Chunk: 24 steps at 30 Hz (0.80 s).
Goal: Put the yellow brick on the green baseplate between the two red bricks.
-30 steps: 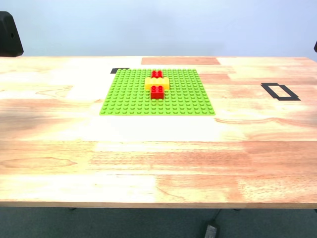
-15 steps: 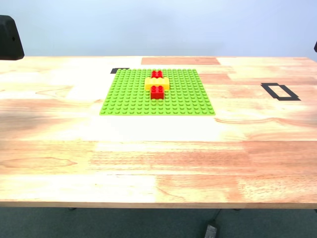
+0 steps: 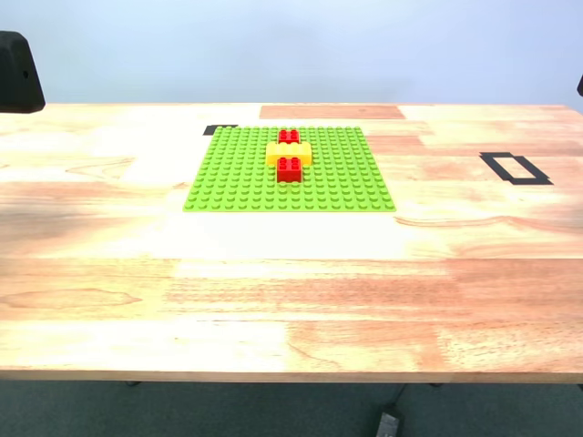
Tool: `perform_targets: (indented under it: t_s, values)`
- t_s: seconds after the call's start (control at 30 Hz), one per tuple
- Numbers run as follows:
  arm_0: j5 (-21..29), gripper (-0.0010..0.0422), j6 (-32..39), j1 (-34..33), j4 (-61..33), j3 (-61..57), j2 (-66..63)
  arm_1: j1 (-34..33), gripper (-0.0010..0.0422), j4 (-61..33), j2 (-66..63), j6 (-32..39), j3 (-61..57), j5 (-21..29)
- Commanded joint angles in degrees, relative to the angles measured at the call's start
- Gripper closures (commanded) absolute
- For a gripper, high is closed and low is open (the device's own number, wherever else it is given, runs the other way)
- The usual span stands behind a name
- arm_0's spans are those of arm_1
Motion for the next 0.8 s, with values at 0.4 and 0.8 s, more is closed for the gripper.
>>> perform_targets:
  t_s: [0.4,0.8]
  values:
    - [0.0,0.0413,0.2,0.0,-1.0,-0.1,0.0,0.0,0.0413,0.0,0.0,0.0,0.0,0.2]
    - [0.0,0.0413,0.1,0.0,-1.1,-0.1,0.0,0.0,0.0413,0.0,0.0,0.0,0.0,0.2]
